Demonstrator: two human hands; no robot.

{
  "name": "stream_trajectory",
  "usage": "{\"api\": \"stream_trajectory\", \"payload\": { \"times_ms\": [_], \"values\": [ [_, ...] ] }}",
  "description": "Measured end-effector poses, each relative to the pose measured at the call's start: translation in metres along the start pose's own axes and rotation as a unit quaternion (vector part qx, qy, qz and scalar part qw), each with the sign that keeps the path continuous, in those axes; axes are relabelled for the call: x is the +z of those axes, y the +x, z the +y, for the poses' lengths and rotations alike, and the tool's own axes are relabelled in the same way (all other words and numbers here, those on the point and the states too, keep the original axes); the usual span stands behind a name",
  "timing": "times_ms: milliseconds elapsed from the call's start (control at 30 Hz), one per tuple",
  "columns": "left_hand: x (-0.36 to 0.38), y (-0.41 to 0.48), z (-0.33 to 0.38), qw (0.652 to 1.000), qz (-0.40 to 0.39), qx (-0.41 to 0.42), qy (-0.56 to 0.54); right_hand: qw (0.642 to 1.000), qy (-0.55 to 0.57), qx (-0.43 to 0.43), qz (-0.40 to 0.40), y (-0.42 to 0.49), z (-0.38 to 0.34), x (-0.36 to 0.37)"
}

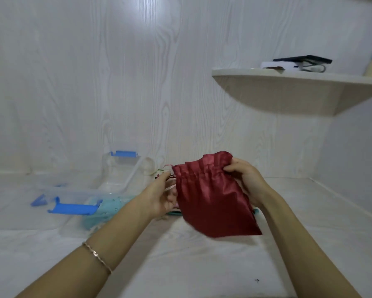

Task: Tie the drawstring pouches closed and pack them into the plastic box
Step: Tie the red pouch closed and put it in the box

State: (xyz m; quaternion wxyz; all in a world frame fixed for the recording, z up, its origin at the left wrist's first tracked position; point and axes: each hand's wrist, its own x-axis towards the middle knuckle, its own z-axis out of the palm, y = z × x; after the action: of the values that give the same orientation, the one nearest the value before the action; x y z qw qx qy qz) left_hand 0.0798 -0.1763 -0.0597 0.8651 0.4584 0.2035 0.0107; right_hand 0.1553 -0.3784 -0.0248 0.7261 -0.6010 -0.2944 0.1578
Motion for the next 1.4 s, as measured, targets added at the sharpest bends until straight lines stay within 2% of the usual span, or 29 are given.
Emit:
{"api": "stream_trajectory", "payload": {
  "times_ms": [167, 233, 333, 433, 600, 800, 933, 1033, 1300, 1400],
  "values": [
    [-0.002, -0.007, 0.000, 0.997, -0.038, -0.071, -0.010, 1.000, 0.006, -0.007, 0.008, -0.006, -0.005, 0.002],
    [-0.004, -0.007, 0.000, 0.997, -0.035, -0.068, -0.007, 1.000, -0.009, -0.012, -0.004, -0.006, -0.006, 0.005],
    [-0.010, -0.005, 0.003, 0.999, -0.021, -0.030, -0.016, 0.999, -0.032, -0.013, -0.014, -0.004, -0.005, 0.005],
    [-0.016, 0.000, 0.012, 0.998, -0.023, 0.020, -0.056, 0.993, -0.114, -0.029, -0.022, -0.003, -0.004, 0.002],
    [-0.016, -0.003, 0.027, 0.976, 0.031, 0.211, -0.039, 0.975, -0.219, -0.045, 0.002, 0.007, 0.004, -0.010],
    [-0.021, -0.011, 0.022, 0.964, 0.067, 0.256, -0.018, 0.948, -0.319, 0.010, -0.012, 0.000, 0.022, -0.028],
    [-0.018, -0.014, 0.025, 0.960, 0.061, 0.272, -0.006, 0.956, -0.291, 0.021, 0.000, -0.005, 0.024, -0.039],
    [-0.013, -0.014, 0.027, 0.958, 0.054, 0.281, 0.008, 0.955, -0.294, 0.020, 0.041, -0.006, 0.024, -0.046],
    [-0.011, -0.013, 0.031, 0.956, 0.051, 0.288, -0.010, 0.957, -0.279, -0.003, 0.075, -0.006, 0.029, -0.061],
    [-0.010, -0.012, 0.034, 0.950, 0.061, 0.307, -0.001, 0.970, -0.223, -0.002, 0.098, -0.006, 0.032, -0.064]
  ]
}}
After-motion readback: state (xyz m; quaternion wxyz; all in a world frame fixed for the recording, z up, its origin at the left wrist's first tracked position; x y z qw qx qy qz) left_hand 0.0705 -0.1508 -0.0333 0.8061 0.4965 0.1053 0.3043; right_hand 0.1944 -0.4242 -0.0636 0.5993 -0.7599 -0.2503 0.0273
